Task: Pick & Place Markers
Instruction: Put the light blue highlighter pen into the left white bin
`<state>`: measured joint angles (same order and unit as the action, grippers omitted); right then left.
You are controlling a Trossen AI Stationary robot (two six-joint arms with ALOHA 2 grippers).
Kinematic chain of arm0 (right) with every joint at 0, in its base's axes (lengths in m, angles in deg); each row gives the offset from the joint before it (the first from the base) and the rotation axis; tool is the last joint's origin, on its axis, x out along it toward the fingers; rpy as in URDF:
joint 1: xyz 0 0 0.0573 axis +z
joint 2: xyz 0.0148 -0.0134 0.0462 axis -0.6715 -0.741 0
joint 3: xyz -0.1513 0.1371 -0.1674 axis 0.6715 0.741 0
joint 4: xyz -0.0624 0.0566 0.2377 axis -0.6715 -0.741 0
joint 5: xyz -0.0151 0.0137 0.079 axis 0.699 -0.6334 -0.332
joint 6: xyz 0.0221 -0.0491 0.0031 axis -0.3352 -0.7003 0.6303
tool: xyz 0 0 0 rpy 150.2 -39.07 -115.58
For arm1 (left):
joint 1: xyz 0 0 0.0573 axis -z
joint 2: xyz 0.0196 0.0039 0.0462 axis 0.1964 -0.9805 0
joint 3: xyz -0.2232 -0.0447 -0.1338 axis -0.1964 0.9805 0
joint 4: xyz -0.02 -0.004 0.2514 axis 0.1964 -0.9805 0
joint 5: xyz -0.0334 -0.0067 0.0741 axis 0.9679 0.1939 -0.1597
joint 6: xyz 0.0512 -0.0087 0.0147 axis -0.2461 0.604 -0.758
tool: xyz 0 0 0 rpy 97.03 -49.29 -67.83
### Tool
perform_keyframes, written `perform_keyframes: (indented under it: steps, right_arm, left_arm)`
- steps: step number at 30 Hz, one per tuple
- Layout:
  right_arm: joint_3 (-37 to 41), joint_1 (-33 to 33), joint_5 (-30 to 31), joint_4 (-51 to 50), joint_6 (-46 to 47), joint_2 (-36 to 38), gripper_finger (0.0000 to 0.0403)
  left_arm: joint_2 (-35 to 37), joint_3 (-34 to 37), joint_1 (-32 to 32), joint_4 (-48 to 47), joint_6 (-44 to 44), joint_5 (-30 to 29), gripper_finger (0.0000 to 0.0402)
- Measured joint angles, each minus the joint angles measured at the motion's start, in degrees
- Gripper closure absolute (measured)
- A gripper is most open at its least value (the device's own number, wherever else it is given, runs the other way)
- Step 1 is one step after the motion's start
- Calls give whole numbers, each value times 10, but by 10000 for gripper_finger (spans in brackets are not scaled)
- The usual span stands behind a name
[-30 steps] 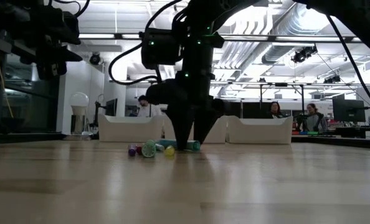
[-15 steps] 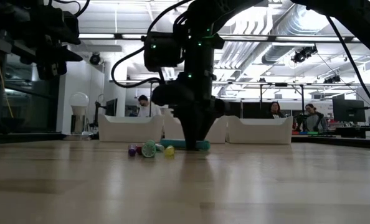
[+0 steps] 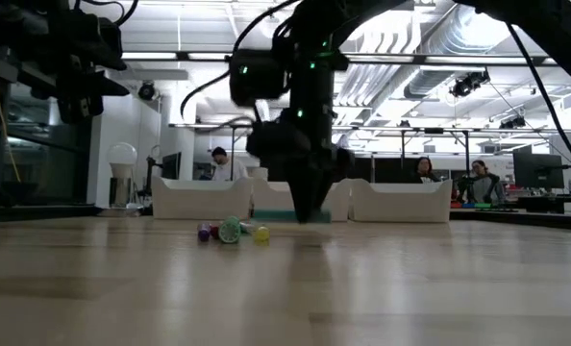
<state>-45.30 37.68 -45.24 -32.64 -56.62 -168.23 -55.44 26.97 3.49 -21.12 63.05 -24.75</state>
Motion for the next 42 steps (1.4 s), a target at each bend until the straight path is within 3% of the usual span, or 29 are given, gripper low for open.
perform_keyframes:
  steps: [7, 11, 23, 29, 37, 42]
  right_arm:
    - [-1, -12, 27, 25, -10, 54, 349]
    - [-2, -12, 27, 71, -22, 91, 349]
    - [-3, -12, 23, 238, -74, 173, 346]
    - [-4, -12, 3, 280, -102, 192, 348]
    - [-4, -12, -21, 285, -127, 191, 348]
    - [-4, -12, -48, 285, -130, 191, 348]
  left_arm:
    - [0, 0, 0, 9, 0, -28, 257]
    - [0, 0, 0, 32, -7, -74, 257]
    - [-34, 0, 0, 232, -119, -171, 257]
    - [-93, 0, 0, 290, -163, -225, 257]
    - [-187, 0, 0, 432, -181, -232, 257]
    - [-219, -3, 0, 474, -176, -232, 257]
